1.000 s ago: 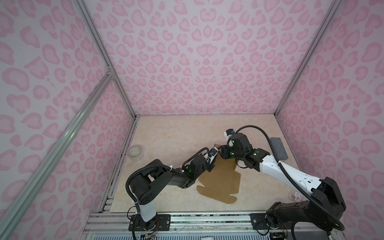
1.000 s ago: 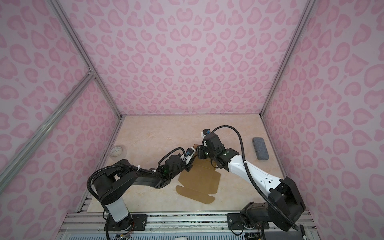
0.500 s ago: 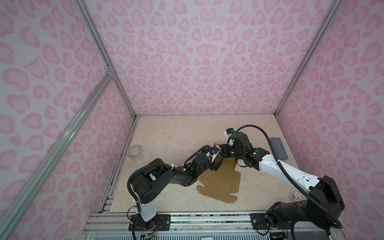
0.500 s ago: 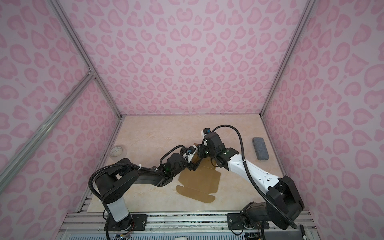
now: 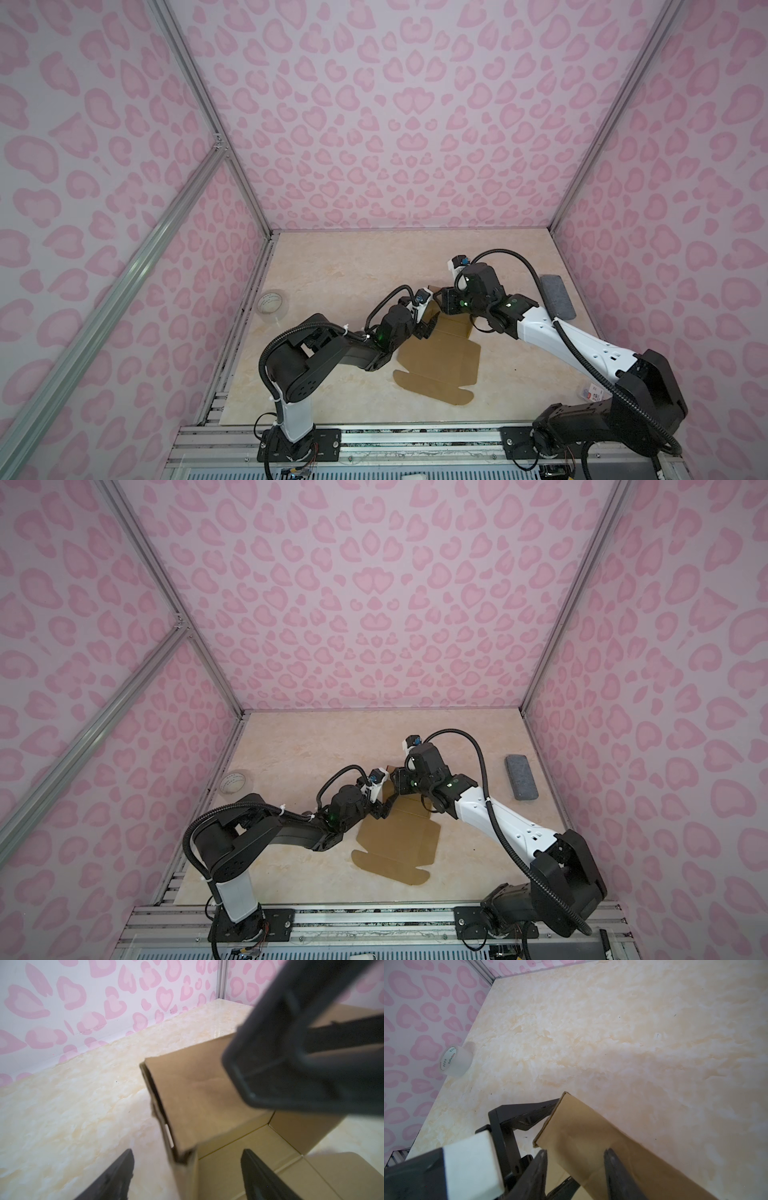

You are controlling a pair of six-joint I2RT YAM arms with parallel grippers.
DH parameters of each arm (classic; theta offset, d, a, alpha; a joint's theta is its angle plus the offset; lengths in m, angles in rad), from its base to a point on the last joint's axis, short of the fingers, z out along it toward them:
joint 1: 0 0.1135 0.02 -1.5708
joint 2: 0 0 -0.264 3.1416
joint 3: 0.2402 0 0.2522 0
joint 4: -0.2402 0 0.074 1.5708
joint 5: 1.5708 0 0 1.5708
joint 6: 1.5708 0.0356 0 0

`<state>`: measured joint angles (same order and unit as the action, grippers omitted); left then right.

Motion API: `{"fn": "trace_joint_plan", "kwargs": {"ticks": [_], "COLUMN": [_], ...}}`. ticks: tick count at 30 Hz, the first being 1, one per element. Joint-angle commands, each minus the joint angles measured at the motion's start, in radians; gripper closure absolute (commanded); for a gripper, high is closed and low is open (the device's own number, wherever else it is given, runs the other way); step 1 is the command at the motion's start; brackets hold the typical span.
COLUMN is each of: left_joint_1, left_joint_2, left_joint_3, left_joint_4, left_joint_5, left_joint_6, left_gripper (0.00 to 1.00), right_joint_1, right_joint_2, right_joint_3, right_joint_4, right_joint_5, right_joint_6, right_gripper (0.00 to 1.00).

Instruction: Fold the paper box

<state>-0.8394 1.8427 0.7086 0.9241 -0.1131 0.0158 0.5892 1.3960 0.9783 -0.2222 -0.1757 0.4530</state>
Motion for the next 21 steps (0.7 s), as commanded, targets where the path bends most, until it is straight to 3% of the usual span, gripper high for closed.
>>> {"fn": "trace_joint_plan", "kwargs": {"ticks": [1, 5, 10, 21], "left_joint_1": [0.000, 0.000, 0.007, 0.040], "left_joint_2": [0.020, 0.033, 0.049, 0.053], "left_joint_3": [0.015, 0.022, 0.035, 0.032], "left_joint_4": [0.061, 0.062, 0.064, 0.074], "left_joint_5": [0.019, 0.013, 0.015, 0.073], "left_joint_6": [-0.018, -0.016, -0.011, -0.036], "left_gripper": [0.22, 0.30, 0.47, 0.69], "right_joint_1": [0.000, -0.003, -0.003, -0.003], "right_joint_2": [0.005, 0.006, 0.015, 0.015], "right_joint_3": [-0.011, -0.013, -0.006, -0.003], "right_joint_4": [-0.058, -0.054, -0.055, -0.062], "right_joint_5": [-0.014, -0.018, -0.020, -0.019], "right_joint_6": [0.002, 0.006, 0.006, 0.004], "right_gripper": [0.53, 0.53, 0.53, 0.53]}}
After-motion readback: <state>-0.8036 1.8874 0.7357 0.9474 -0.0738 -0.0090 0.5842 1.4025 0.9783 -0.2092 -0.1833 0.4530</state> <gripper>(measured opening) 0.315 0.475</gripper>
